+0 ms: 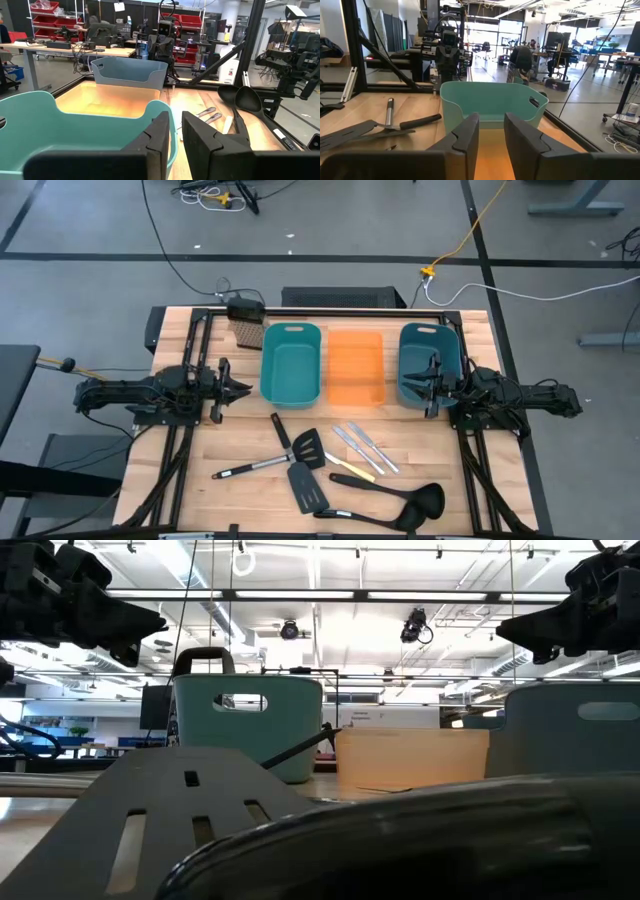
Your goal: Pick & Place Kitchen Items
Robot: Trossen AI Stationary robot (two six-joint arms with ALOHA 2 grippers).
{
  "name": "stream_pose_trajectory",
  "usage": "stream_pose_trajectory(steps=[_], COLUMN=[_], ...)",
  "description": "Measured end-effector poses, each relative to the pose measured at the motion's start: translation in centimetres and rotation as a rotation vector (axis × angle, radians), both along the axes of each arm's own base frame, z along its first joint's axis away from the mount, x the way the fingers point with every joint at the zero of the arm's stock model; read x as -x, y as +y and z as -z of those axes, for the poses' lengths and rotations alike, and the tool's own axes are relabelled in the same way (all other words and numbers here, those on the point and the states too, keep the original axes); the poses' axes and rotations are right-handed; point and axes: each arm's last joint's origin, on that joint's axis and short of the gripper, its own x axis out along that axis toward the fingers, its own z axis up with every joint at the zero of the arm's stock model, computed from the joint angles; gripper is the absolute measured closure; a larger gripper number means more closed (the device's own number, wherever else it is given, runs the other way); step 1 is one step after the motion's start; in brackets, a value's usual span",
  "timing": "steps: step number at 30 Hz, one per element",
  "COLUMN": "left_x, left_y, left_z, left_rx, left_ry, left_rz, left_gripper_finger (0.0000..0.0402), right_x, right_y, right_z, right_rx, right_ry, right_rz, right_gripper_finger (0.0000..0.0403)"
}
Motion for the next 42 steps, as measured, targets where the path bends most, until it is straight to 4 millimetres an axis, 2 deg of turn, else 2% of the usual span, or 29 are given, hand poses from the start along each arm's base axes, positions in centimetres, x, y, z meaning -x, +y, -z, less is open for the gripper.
stream_pose_trajectory(steps=[29,33,37,42], left_x=[0.0,0.0,0.0,0.0], left_y=[0.0,-0.1,0.1,0.0], left_z=[-0.6,-0.7,-0.7,-0.7], left_rx=[0.036,0.036,0.069,0.069], left_ry=[-0.066,-0.073,-0.07,-0.069], left_rz=[0.002,0.037,-0.018,0.022], left_gripper_finger=[0.0344,0.0344,0.0344,0.0344], right_x=[0.0,0.0,0.0,0.1], right_y=[0.0,0.0,0.0,0.0], right_z=[0.0,-0.2,-0.3,-1.1], right_rx=[0.0,0.0,0.001,-0.026], right_ry=[-0.002,-0.021,-0.034,-0.117], right_rz=[0.0,-0.003,-0.002,-0.006], right_gripper_finger=[0.0301,0.0301,0.0301,0.0301])
